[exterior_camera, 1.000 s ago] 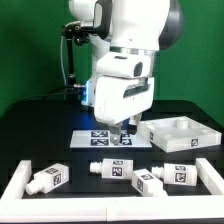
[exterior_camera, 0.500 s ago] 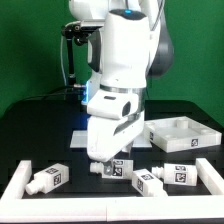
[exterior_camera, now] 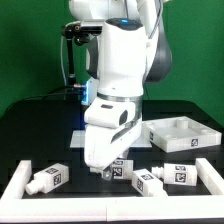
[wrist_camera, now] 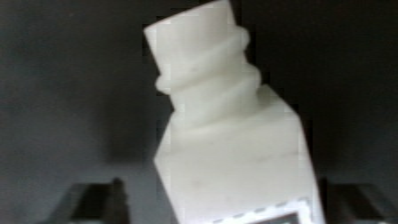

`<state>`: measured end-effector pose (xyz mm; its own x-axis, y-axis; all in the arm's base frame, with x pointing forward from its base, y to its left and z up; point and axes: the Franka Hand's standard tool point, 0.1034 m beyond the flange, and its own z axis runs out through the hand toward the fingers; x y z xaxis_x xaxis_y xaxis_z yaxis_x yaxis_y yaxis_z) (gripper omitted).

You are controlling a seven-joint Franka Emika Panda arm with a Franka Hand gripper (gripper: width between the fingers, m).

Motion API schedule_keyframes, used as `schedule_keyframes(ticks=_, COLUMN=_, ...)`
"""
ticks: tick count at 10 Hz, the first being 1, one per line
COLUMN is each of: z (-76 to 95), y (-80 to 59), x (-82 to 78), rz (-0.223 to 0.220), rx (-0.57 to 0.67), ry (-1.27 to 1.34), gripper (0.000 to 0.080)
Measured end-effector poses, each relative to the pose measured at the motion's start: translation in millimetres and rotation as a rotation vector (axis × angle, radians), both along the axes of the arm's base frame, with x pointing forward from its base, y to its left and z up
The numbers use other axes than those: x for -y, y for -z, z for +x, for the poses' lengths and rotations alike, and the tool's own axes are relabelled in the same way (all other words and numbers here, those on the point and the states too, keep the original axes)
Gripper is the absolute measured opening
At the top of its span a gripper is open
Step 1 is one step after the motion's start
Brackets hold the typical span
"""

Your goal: Assemble one leg

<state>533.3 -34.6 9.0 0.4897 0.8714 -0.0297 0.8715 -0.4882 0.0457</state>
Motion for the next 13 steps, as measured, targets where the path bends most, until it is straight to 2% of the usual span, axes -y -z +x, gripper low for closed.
schedule_keyframes(ticks=1, z=0.0, y=0.0, x=0.0, rz=0.0, rx=0.0, ry=0.0, gripper=0.028)
schedule_keyframes(ticks=4, z=-4.5, y=0.1, x=1.8, rz=-0.001, rx=-0.005, ry=0.009, gripper=0.0281)
schedule_keyframes(ticks=5, z=-21.4, y=-1.8, x=8.5, rz=-0.007, rx=-0.023, ry=0.025, gripper=0.0281)
schedule_keyframes(ticks=7, z=-61.4, y=-19.0, x=27.4, rz=-0.014, rx=-0.012, ry=0.049, gripper=0.0281)
schedule_keyframes(ticks=8, z=-84.6, y=-23.1, x=37.3, rz=-0.013, rx=-0.001, ry=0.076, gripper=0.0281)
schedule_keyframes(ticks=9, z=-95.0, y=-21.5, x=40.5, rz=-0.011, rx=-0.013, ry=0.092, gripper=0.0281)
schedule_keyframes(ticks=13, z=-95.2, y=-20.2, x=40.0, rz=-0.01, rx=-0.016, ry=0.092, gripper=0.0281)
